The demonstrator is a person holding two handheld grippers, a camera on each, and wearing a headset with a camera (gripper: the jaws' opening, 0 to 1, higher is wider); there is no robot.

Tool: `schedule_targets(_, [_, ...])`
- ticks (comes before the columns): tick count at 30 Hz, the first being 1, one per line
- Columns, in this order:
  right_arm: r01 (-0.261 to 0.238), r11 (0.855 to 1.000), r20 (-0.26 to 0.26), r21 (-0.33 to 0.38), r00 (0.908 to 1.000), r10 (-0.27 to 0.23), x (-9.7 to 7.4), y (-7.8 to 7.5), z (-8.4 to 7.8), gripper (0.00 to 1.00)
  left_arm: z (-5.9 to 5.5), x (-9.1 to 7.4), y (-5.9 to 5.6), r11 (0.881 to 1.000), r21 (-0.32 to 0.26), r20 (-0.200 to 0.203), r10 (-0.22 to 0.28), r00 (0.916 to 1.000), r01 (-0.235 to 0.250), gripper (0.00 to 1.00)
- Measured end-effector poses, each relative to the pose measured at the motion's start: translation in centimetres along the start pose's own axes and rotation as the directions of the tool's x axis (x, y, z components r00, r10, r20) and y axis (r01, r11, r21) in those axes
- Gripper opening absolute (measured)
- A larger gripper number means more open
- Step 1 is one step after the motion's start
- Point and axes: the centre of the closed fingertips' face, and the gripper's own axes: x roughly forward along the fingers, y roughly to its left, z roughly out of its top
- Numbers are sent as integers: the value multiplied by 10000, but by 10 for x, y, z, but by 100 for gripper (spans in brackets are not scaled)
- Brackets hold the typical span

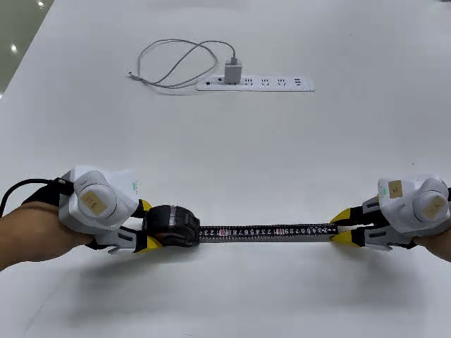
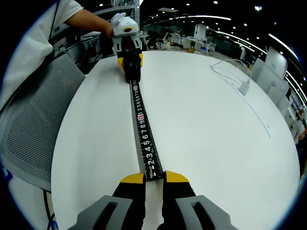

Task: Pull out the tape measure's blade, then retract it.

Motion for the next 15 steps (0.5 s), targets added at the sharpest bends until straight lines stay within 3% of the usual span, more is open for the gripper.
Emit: schedule_targets(15, [-66,10000,-276,-53,9996,65,0,-1,0,10,1,1,1,9997,-147,122,190,9997,-188,27])
